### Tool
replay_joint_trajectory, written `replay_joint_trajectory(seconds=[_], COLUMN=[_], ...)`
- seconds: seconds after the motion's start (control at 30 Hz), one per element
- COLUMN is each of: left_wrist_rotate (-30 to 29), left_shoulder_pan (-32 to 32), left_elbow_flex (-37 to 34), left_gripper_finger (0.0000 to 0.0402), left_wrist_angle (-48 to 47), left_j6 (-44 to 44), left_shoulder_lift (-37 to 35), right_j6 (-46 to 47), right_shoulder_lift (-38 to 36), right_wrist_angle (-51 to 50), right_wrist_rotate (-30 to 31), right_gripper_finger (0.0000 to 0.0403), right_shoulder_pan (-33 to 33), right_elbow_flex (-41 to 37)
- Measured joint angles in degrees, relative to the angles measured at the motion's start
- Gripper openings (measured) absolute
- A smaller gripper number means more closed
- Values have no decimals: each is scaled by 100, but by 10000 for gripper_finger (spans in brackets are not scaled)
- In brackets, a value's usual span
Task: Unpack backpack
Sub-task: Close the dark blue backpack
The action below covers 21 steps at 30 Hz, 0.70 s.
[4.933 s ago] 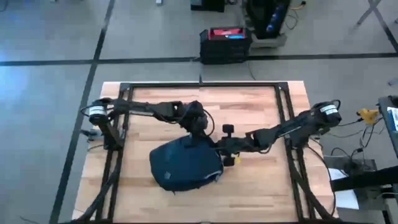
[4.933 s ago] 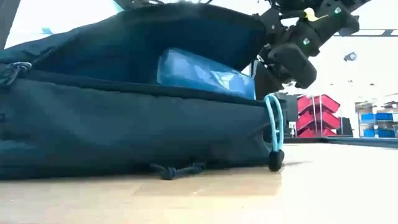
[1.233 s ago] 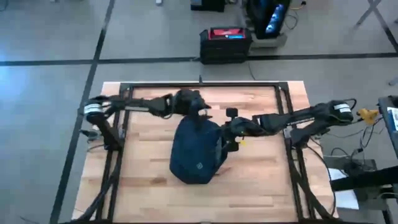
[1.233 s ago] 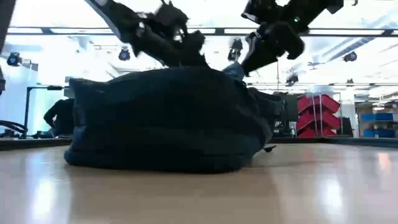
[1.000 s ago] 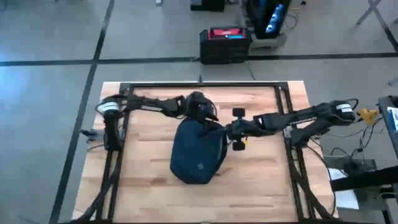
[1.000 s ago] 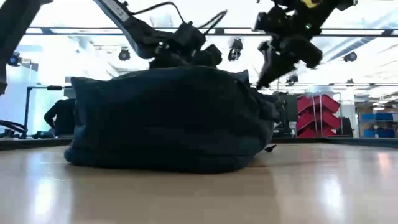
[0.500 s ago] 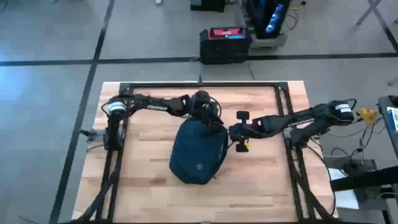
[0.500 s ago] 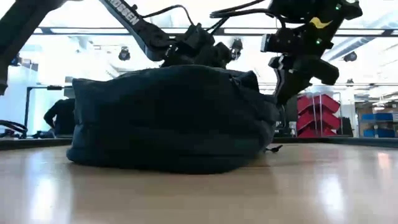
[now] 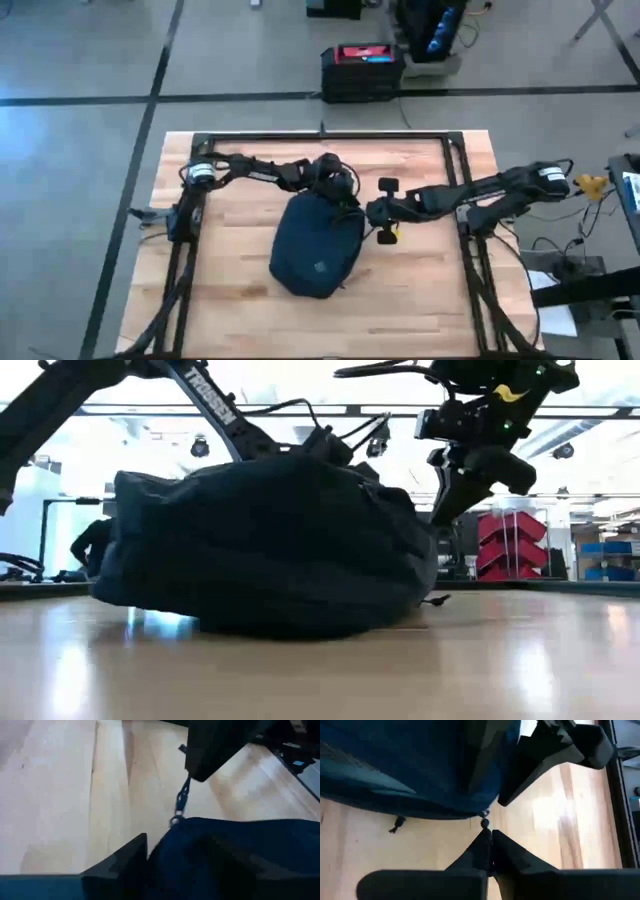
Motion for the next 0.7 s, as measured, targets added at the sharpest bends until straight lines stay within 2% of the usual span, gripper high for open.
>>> replay_joint_trajectory(seconds=[0.1,0.13,0.3,0.6,0.63,0.7], left_wrist_rotate=[-111,-115,-262,-353,-334,-323], left_shoulder_pan=[-1,-1,41,319,328,327], left_elbow_flex=[-4,-4,-9,-31,-31,-31], left_gripper_finger=[38,21,4,1,1,0], left_wrist_angle=[-20,-23,-86,-274,-293,-372], left_j6=[54,54,61,147,174,210], left_shoulder_lift=[0,0,-43,-497,-528,-594], right_j6=[87,115,302,836,836,832], right_shoulder_lift=[-27,-50,-173,8,44,90], right_wrist_angle=[0,-4,-6,49,51,43], right_wrist_rotate=[0,10,21,3,46,544], right_gripper_finger=[0,0,0,0,0,0], right_shoulder_pan=[20,40,191,811,869,929], right_elbow_flex=[0,0,0,-26,-28,-33])
